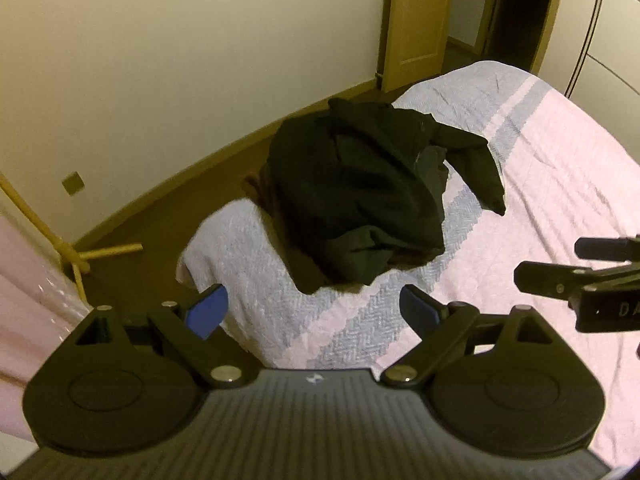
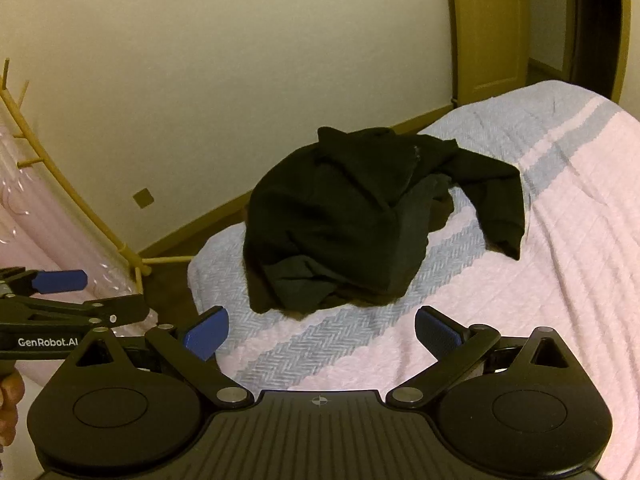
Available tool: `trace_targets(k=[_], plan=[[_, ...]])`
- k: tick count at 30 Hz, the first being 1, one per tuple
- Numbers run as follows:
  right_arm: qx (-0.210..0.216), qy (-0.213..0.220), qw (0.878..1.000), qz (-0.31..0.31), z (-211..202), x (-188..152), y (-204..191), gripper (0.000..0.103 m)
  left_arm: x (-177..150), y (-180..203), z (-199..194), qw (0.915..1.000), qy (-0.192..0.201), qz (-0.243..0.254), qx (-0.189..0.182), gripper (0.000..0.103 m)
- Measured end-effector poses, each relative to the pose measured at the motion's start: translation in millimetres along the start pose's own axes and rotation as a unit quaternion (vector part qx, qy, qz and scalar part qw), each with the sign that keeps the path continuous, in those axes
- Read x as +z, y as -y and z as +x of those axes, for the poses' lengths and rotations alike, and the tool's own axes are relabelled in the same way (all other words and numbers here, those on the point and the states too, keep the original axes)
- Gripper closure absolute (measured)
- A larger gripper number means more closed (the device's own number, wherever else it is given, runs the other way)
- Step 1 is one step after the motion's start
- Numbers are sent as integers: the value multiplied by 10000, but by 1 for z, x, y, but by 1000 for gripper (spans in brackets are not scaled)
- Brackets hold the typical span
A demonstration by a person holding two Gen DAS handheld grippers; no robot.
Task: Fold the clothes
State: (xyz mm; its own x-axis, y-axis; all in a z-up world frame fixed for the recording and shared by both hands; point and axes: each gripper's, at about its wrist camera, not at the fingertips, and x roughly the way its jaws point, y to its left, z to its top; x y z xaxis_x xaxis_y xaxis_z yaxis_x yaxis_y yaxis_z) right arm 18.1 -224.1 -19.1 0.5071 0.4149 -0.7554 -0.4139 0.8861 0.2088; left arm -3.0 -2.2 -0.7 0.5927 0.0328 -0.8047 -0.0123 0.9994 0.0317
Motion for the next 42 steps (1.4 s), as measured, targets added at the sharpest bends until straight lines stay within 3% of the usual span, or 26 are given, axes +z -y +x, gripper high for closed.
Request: trace_targets(k=[6, 11, 42], plan=[[60, 35, 10000, 1, 2, -10, -1, 1, -10, 7, -4, 9993, 346, 72, 77, 12], [131, 34, 9999, 59, 5, -19, 7, 1, 0, 1, 5, 9998, -30, -98, -163, 12], [162, -77, 9998, 53, 2, -21, 11, 1, -9, 7, 0, 9996, -73, -226, -134, 12]])
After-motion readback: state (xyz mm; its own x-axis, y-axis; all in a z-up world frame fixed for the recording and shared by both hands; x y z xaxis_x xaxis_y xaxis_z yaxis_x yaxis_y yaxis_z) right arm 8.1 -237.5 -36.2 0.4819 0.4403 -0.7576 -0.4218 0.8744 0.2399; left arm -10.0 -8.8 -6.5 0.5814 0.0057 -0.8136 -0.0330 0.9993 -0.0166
